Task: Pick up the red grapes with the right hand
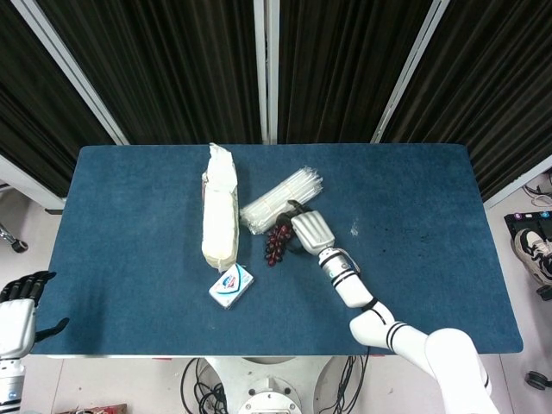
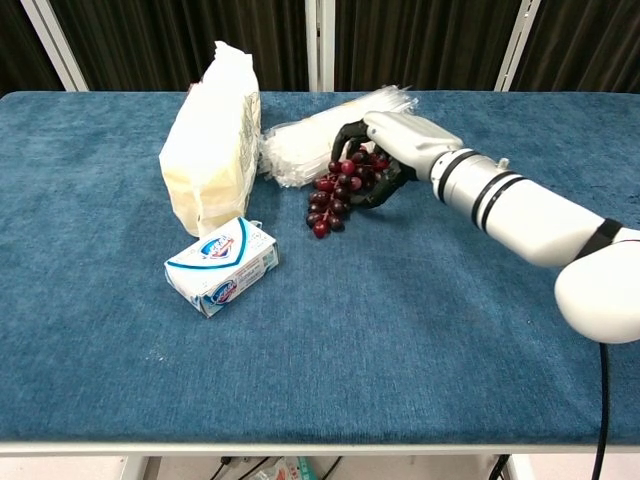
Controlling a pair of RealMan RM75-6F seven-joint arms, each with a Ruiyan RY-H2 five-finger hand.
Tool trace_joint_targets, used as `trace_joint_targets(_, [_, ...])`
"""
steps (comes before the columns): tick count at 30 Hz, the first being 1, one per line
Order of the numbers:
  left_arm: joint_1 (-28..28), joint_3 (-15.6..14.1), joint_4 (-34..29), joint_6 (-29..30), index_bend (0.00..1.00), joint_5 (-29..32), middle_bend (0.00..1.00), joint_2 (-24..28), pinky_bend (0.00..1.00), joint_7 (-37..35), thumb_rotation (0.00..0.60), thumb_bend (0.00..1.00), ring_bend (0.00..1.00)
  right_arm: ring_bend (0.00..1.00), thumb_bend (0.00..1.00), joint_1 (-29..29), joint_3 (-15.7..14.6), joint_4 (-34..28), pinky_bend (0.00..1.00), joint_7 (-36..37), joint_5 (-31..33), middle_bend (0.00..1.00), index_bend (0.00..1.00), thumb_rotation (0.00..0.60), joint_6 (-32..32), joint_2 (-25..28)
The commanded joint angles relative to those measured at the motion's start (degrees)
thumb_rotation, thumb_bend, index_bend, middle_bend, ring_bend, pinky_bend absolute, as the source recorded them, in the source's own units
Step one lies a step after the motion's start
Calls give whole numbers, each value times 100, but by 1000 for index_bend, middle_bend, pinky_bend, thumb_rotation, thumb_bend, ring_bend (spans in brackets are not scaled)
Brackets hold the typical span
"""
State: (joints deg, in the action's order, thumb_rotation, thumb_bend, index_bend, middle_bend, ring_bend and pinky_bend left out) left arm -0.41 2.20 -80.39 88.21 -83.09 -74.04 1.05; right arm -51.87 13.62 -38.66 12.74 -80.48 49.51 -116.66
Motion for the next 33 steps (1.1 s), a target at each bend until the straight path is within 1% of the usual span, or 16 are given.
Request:
trace_joint_targets(1, [25,-1,9,27,218,3,198,5,192,-18,600,0,167,242,180,-131,-152,378,305,42,-212,420,426,600,196,-277])
trace_joint_targets(4, [77,-11,18,73,220,14,198,15,192,-54,600,0,167,336,254,-100,-320,746,393,23,-452,508,558,600,653,-490])
trace_joint_targets(5, [92,-13,19,82,220,21,198,21,192,-64,600,0,167,379,290,-79,-357,846,436,36,-503,545,613,600,782,-539])
trace_joint_targets(7, [120,-12,21,119,220,19,198,34,192,-76,600,0,167,424,324,-26,-395,1001,490,141,-567,579,667,600,1032,-601])
trace_joint_targets(11, [152,-11,7,178,220,-10,198,48,192,-97,600,0,167,451,365,75,-401,981,528,387,-618,591,685,600,1396,-481])
trace_joint_targets(14, [158,-13,-18,190,220,-33,198,60,192,-81,600,0,167,455,381,194,-411,675,535,587,-696,589,686,600,1795,-207])
trace_joint_targets(18, [158,-2,-57,210,220,-54,198,72,192,-40,600,0,168,455,387,413,-505,-122,541,787,-920,586,686,600,2431,394])
trace_joint_targets(21, [153,7,-112,221,220,-75,197,103,192,10,600,0,167,451,386,563,-557,-1033,541,876,-1127,585,687,600,2896,967])
trace_joint_targets(22, [148,9,-142,224,220,-88,198,119,192,41,600,0,168,449,386,612,-548,-1447,541,903,-1179,585,687,600,3031,1188])
trace_joint_targets(25, [122,18,-220,213,220,-116,198,145,192,114,600,0,168,449,387,688,-497,-2400,541,918,-1330,584,686,600,3329,1639])
trace_joint_targets(28, [93,25,-289,196,220,-142,198,151,192,188,600,0,167,448,387,698,-427,-3181,542,975,-1480,581,686,600,3512,1932])
trace_joint_targets(31, [69,31,-346,172,220,-151,197,164,192,262,600,0,167,448,386,678,-362,-3736,542,1026,-1642,579,686,600,3645,2112])
trace_joint_targets(33, [58,38,-375,155,220,-142,198,176,192,288,600,0,167,448,387,663,-326,-3964,542,1031,-1701,578,686,600,3672,2183])
